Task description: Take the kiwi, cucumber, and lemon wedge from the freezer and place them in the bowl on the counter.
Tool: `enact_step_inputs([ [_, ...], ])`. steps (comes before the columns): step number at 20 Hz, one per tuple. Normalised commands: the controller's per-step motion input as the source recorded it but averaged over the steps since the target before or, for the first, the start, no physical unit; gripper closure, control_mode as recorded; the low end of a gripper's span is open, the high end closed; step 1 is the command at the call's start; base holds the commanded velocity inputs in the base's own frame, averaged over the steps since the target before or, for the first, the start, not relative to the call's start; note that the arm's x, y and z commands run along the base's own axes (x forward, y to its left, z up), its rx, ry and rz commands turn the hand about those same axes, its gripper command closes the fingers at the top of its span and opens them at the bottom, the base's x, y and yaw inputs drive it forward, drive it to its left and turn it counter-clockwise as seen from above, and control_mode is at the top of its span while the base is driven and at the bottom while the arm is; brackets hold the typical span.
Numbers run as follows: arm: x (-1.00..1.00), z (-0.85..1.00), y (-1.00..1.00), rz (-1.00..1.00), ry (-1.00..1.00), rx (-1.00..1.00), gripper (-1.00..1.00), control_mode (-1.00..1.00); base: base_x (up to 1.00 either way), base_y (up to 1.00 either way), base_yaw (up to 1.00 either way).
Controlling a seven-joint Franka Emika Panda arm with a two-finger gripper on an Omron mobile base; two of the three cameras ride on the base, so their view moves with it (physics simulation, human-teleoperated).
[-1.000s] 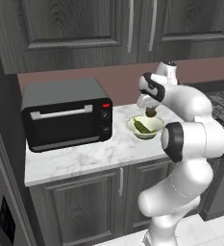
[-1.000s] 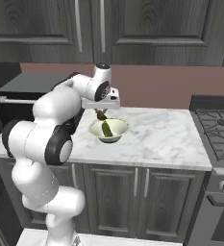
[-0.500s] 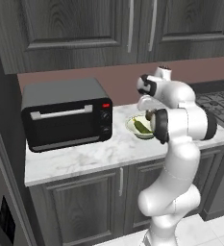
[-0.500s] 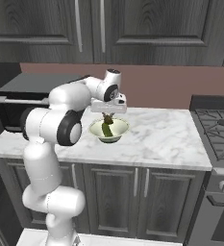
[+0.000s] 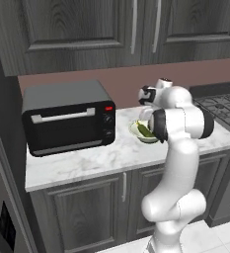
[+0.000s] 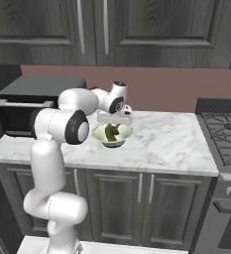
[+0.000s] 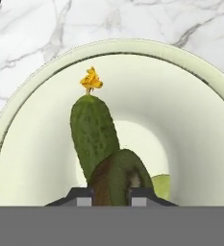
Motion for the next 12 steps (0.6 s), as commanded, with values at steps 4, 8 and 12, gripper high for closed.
enact_step_inputs([
  [4, 0.1, -0.27, 0.0, 0.0, 0.0, 0.0, 1.0, -1.0, 0.0, 0.0, 0.0],
  [8, 0.0, -0.16, 0.0, 0.0, 0.0, -0.01, 1.0, -1.0, 0.0, 0.0, 0.0],
  [12, -0.02, -0.07, 0.0, 0.0, 0.0, -0.02, -1.0, -1.0, 0.0, 0.0, 0.0],
])
